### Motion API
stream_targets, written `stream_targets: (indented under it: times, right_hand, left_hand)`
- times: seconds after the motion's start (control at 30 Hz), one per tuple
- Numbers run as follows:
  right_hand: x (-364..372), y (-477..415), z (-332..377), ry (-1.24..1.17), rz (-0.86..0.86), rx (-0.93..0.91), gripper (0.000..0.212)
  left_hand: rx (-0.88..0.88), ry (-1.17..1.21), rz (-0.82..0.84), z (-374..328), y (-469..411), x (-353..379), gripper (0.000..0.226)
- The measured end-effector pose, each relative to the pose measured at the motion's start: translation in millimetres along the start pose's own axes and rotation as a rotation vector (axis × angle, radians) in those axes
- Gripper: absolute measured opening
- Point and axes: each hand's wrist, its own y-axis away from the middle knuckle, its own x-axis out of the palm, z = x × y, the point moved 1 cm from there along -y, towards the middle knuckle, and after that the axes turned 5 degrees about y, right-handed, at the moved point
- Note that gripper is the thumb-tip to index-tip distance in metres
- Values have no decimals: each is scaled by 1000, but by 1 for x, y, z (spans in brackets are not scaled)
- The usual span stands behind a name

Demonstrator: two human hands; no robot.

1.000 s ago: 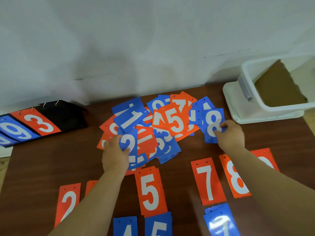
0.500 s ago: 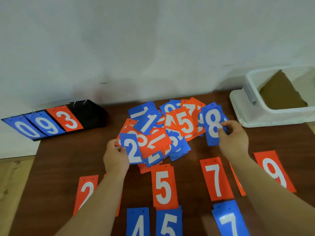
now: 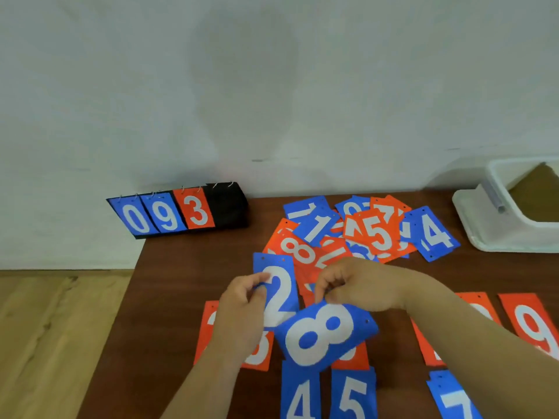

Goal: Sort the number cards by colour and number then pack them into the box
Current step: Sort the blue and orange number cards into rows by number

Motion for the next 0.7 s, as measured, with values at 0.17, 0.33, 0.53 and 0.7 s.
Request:
stream_targets:
  times: [0.17, 0.33, 0.53, 0.7]
  right_hand:
    - [33, -19, 46, 41, -144, -72, 15]
    - [72, -26, 60, -223, -648, 118, 31]
    - [146, -10, 75, -431, -500, 114, 36]
    - [181, -12, 68, -532, -647, 262, 31]
  left_hand:
    - [106, 17, 204, 21, 42, -26, 46]
    - [64, 148, 161, 44, 48, -54, 56]
    - [-2, 257, -86, 68, 45, -72, 64]
    - [-1, 250, -40, 81, 48, -68, 64]
